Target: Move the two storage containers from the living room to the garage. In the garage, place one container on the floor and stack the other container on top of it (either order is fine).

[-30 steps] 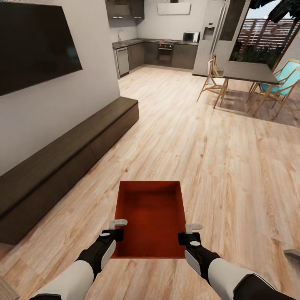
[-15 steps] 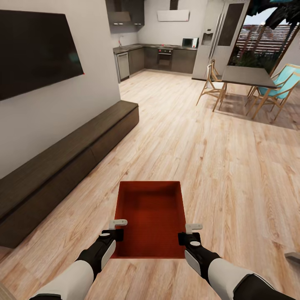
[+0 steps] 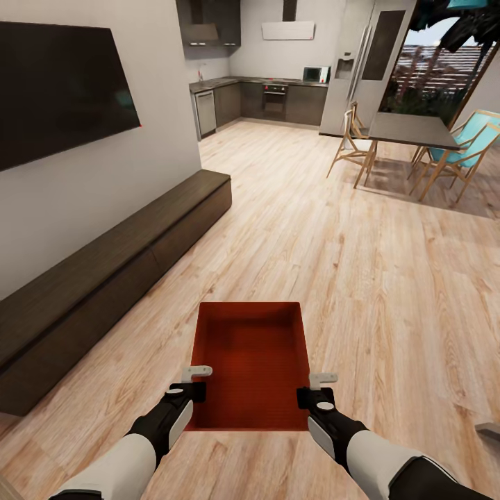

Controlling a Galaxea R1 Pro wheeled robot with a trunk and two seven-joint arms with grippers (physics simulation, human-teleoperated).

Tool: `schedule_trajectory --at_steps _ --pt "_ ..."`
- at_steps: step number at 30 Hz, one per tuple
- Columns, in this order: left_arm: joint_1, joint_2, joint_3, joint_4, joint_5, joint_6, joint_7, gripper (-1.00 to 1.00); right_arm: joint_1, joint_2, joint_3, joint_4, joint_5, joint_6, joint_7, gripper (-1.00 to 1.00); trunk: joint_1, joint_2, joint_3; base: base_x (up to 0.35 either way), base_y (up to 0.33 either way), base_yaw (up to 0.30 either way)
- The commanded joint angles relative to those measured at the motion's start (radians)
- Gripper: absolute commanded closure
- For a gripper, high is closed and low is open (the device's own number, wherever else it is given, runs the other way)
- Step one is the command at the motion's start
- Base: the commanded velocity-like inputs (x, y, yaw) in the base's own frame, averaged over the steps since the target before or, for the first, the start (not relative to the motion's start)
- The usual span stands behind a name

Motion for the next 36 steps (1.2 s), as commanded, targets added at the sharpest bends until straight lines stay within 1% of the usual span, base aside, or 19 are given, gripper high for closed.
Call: schedule_trajectory --at_steps 1,24,36 --pt "-0.001 0.011 0.008 -0.076 0.0 0.007 0.005 1.0 0.0 -0.001 0.032 0.024 -0.015 -0.001 0.0 1.0 0.0 -0.001 -0.001 0.0 0.0 0.0" --pt "-0.001 0.011 0.008 -0.076 0.0 0.006 0.005 1.0 0.0 -0.001 0.032 0.024 -0.015 -0.001 0.0 1.0 0.0 -0.001 -0.001 0.0 0.0 0.0" --pt "-0.001 0.011 0.008 -0.076 -0.001 0.006 0.005 1.0 0.0 -0.005 0.03 0.024 -0.015 -0.001 0.0 1.0 0.0 -0.001 -0.001 0.0 0.0 0.0"
